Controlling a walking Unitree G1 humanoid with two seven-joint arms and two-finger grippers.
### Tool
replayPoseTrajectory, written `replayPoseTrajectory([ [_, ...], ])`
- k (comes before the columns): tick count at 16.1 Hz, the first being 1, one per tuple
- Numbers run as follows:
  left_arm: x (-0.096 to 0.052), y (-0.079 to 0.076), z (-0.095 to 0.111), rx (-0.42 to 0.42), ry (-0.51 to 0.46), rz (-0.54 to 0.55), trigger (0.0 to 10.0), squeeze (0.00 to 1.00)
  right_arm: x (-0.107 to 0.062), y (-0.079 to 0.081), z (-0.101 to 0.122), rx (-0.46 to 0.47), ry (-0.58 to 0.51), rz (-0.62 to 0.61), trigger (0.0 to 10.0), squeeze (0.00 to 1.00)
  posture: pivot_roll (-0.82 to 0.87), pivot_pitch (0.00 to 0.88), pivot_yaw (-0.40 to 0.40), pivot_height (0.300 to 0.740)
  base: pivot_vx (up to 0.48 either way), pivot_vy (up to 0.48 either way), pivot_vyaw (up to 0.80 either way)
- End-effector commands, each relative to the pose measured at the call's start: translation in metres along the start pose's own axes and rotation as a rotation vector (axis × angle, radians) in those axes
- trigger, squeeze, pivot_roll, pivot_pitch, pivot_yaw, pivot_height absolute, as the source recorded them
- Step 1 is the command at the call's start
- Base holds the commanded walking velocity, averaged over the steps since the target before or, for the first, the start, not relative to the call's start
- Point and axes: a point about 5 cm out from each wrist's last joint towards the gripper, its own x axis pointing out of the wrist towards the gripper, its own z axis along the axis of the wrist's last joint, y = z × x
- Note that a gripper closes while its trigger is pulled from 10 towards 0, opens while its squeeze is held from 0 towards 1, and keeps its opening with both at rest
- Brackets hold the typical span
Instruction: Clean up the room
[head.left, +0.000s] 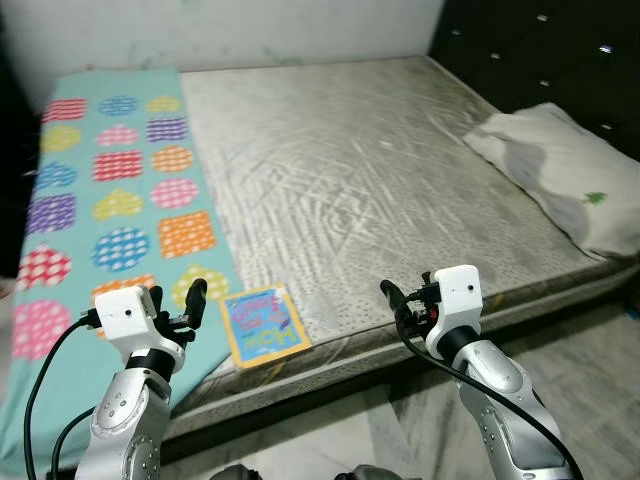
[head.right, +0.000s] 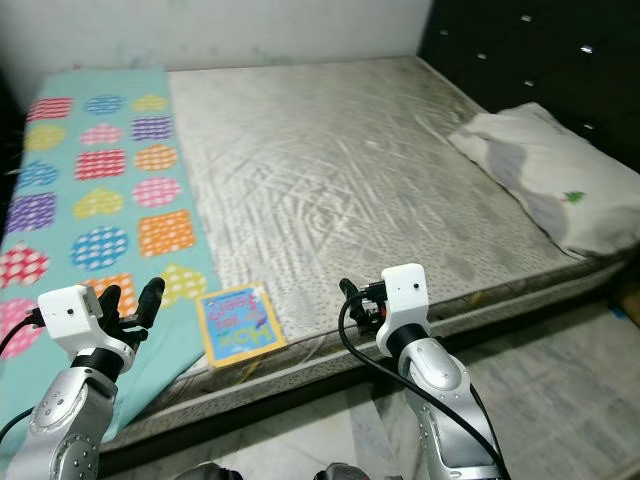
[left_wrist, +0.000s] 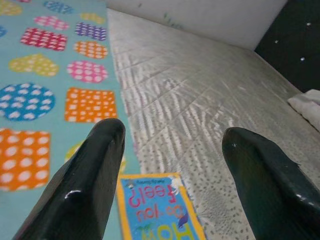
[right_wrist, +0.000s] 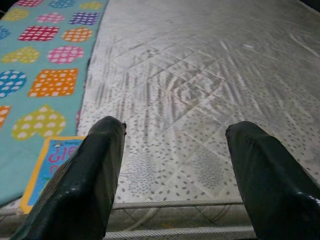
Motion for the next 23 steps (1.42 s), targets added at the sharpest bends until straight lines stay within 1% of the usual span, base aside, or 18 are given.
replayPoseTrajectory([
  [1, -0.0011, -0.0012, 0.0025, -0.002, -0.010, -0.012, 10.0, 0.00, -0.0014, -0.0009, 0.0025, -0.010, -0.001, 0.004, 10.0, 0.00, -0.13, 0.116, -0.047, 0.695, 0.304, 0.000, 0.00],
  [9, -0.0002, -0.0009, 0.0025, 0.006, -0.005, -0.013, 10.0, 0.00, -0.0004, -0.0002, 0.0019, -0.020, -0.003, 0.012, 10.0, 0.00, -0.13, 0.114, -0.046, 0.695, 0.290, 0.000, 0.00],
  [11, 0.0009, 0.0005, 0.0008, 0.027, 0.014, 0.010, 10.0, 0.00, 0.0001, -0.0001, 0.0012, -0.012, 0.001, 0.011, 10.0, 0.00, -0.12, 0.114, -0.045, 0.695, 0.000, 0.000, 0.00],
  [14, 0.0018, 0.0022, 0.0000, 0.026, 0.020, 0.020, 10.0, 0.00, 0.0008, -0.0006, 0.0002, 0.001, 0.004, 0.006, 10.0, 0.00, -0.12, 0.113, -0.043, 0.695, 0.000, 0.000, 0.00],
  [15, 0.0023, 0.0026, -0.0001, 0.027, 0.021, 0.025, 10.0, 0.00, 0.0010, -0.0001, 0.0014, -0.024, 0.000, 0.015, 10.0, 0.00, -0.12, 0.112, -0.043, 0.695, 0.000, 0.000, 0.43],
  [17, 0.0026, 0.0028, -0.0001, 0.030, 0.021, 0.029, 10.0, 0.00, 0.0004, 0.0023, 0.0032, -0.044, -0.012, 0.028, 10.0, 0.00, -0.12, 0.112, -0.043, 0.695, 0.000, 0.000, 0.77],
  [23, 0.0025, 0.0027, -0.0019, 0.032, 0.032, 0.035, 10.0, 0.00, -0.0001, 0.0009, 0.0016, -0.025, -0.005, 0.023, 10.0, 0.00, -0.13, 0.112, -0.043, 0.695, 0.000, 0.000, 0.73],
])
